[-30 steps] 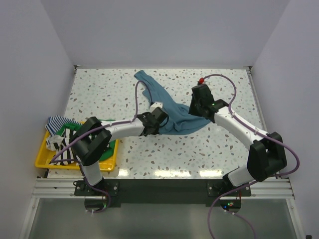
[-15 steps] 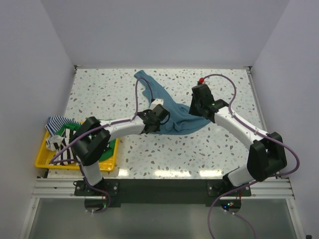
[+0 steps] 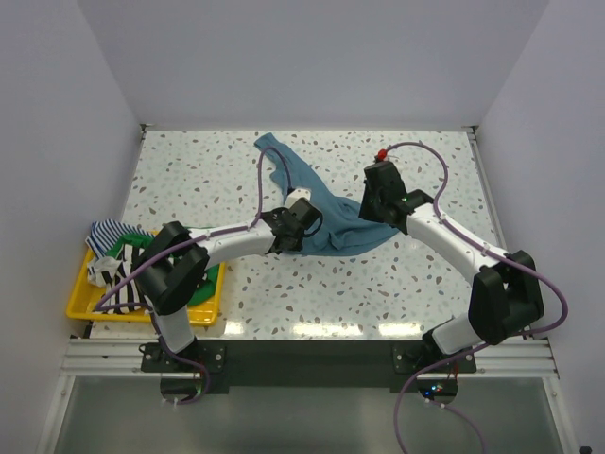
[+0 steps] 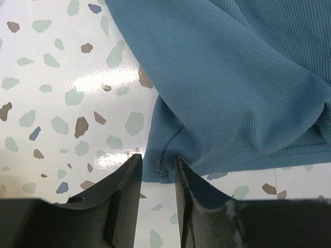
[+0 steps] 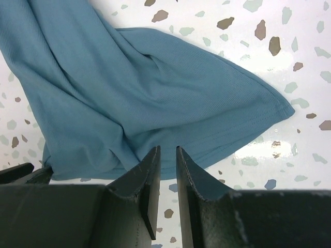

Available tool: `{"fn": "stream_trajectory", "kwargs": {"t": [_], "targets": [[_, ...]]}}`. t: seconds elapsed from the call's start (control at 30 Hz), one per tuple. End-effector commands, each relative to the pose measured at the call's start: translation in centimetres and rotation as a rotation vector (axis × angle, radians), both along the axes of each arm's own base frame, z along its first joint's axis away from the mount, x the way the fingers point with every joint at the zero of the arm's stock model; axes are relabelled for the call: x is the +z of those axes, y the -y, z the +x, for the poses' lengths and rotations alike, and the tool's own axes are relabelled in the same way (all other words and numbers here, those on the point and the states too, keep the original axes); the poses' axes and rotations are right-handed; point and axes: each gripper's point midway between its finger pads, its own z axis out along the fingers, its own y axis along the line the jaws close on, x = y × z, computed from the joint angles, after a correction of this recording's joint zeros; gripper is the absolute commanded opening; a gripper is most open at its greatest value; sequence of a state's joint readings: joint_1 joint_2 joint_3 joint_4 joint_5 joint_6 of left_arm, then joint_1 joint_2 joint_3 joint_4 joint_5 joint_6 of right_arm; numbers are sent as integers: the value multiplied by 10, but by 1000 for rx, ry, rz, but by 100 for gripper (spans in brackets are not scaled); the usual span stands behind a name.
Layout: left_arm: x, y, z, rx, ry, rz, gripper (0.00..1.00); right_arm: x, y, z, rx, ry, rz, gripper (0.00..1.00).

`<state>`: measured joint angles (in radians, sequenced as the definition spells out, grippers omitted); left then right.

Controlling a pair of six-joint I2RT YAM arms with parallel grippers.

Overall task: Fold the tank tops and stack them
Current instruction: Flatten the tank top out

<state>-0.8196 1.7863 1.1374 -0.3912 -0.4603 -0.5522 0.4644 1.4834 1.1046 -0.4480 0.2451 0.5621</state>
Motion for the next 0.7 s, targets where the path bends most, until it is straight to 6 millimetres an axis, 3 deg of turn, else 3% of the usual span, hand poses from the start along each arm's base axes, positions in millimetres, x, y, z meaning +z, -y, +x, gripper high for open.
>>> {"fn": "stream_trajectory", "kwargs": {"t": [0.0, 0.4, 0.5, 0.67], "targets": [[9, 6, 4, -28, 25, -7, 36, 8, 2, 4, -2, 39, 0, 22], [-6, 5, 3, -17, 17, -2, 26, 4, 6, 3, -9, 35, -18, 22], [-7, 5, 1, -17, 12, -11, 29, 4, 8, 2, -12, 34, -25, 22], [9, 5, 1, -19, 46, -47, 37, 3, 8, 2, -13, 34, -29, 22]]}}
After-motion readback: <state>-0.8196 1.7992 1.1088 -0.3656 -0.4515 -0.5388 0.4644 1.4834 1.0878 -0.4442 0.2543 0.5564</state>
